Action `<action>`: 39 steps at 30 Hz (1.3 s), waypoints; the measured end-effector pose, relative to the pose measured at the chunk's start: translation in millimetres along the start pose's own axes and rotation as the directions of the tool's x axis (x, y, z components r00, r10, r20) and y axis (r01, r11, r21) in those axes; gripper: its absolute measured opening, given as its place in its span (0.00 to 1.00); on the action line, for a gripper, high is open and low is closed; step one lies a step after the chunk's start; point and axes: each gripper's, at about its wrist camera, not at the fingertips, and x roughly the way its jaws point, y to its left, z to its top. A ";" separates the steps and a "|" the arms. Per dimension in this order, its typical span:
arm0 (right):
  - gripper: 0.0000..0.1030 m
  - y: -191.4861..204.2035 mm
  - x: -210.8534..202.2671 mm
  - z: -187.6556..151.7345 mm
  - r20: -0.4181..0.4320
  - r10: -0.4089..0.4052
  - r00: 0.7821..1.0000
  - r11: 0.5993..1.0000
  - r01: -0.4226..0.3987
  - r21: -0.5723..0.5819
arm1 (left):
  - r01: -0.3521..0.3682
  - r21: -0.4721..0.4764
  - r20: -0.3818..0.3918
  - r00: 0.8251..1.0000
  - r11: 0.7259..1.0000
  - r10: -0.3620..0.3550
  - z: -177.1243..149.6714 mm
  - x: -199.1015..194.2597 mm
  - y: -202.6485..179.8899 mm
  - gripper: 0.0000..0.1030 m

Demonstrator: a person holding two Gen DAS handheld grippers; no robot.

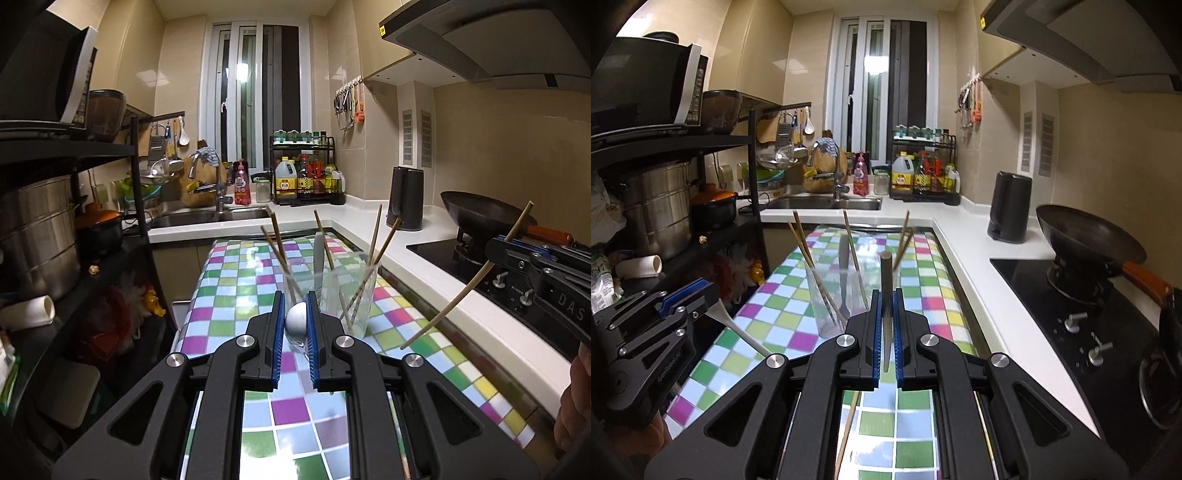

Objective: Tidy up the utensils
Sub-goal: 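Lift the spoon and chopstick and carry them above the clear container, then open both tools to drop the spoon and chopstick into the container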

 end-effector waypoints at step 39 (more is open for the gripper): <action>0.06 -2.3 159.0 47.5 -0.096 0.097 0.991 0.995 -0.094 0.040 | -0.028 0.110 -0.173 0.984 0.994 0.046 72.4 179.2 -5.9 0.11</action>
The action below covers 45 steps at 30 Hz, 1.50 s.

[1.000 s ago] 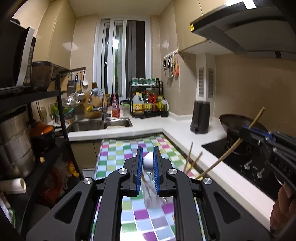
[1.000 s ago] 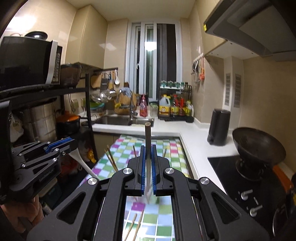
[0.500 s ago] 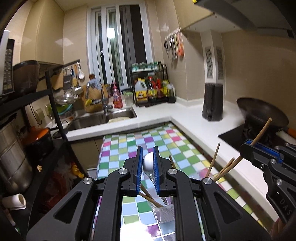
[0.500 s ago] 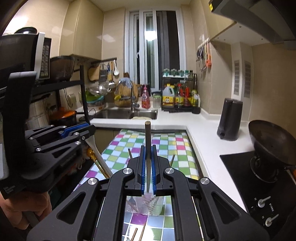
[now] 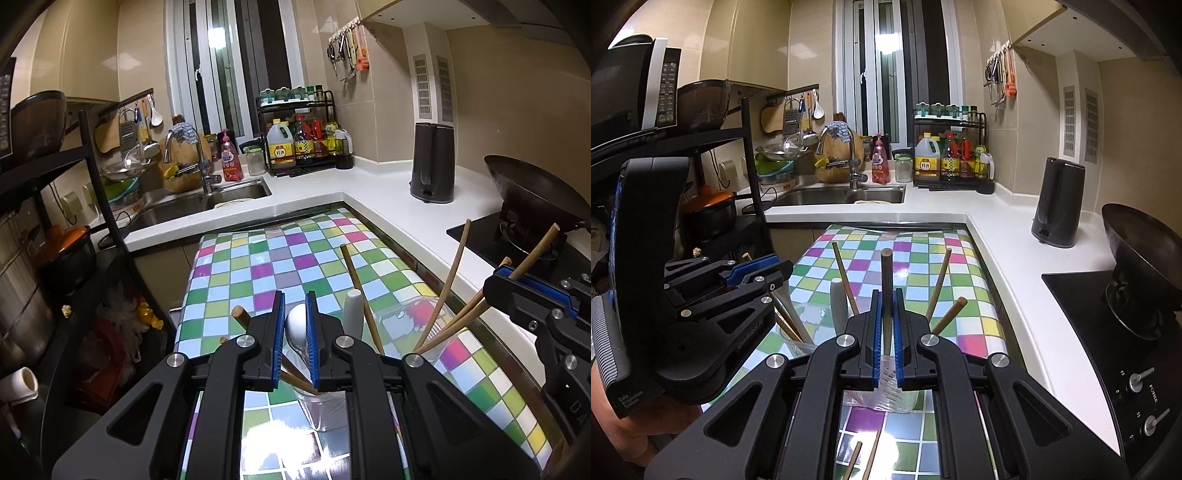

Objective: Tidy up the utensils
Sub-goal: 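Open both tools to drop the spoon and chopstick into the container, then move both tools back to the table while the left tool grasps a chopstick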

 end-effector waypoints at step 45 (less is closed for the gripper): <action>0.27 0.1 -104.9 -36.7 0.086 -0.032 0.996 0.999 0.031 0.014 | 0.104 -0.079 0.124 0.988 0.991 -0.094 -62.6 -115.1 -5.5 0.28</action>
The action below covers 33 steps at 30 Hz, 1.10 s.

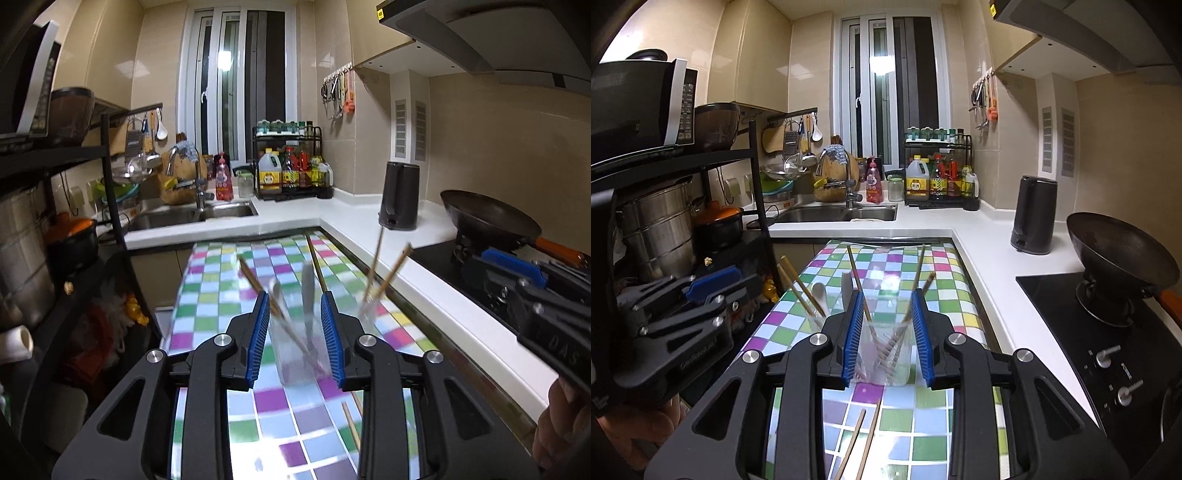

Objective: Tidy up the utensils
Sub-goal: 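Move both tools back to the table while the left tool grasps a chopstick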

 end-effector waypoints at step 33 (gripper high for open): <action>0.13 -8.7 3.6 -195.7 -0.279 0.048 0.959 0.989 -0.006 0.150 | 0.013 -0.075 -0.355 0.934 0.997 -0.039 -208.0 -6.9 -42.8 0.06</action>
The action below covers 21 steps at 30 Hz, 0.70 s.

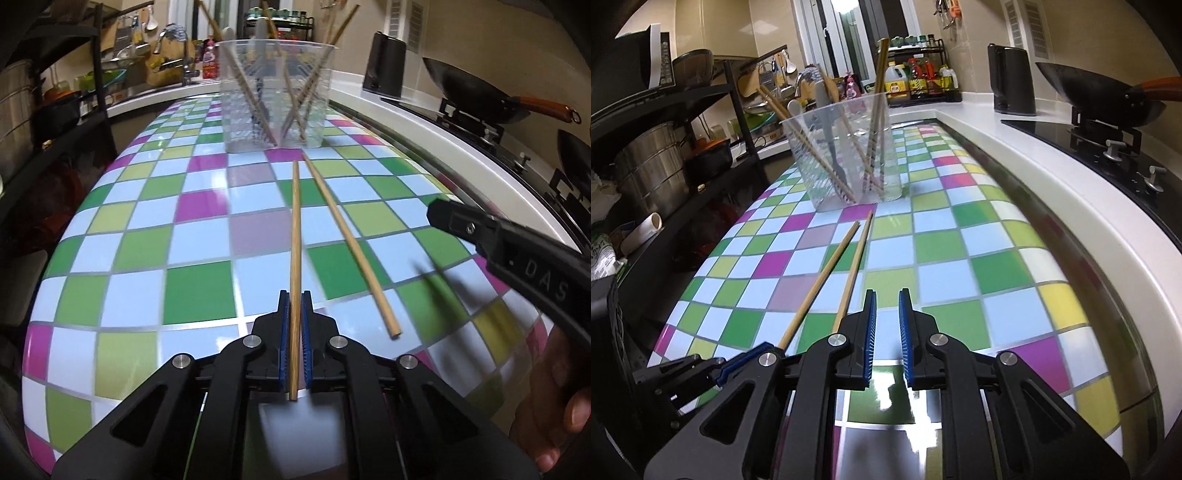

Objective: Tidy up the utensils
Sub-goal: 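Move both tools back to the table while the left tool grasps a chopstick, then grasp a chopstick with the right tool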

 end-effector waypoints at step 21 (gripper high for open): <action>0.13 33.5 27.0 -25.3 -0.119 -0.042 0.992 0.993 0.028 -0.119 | -0.072 -0.087 0.007 0.997 0.994 0.072 5.5 -1.1 37.0 0.07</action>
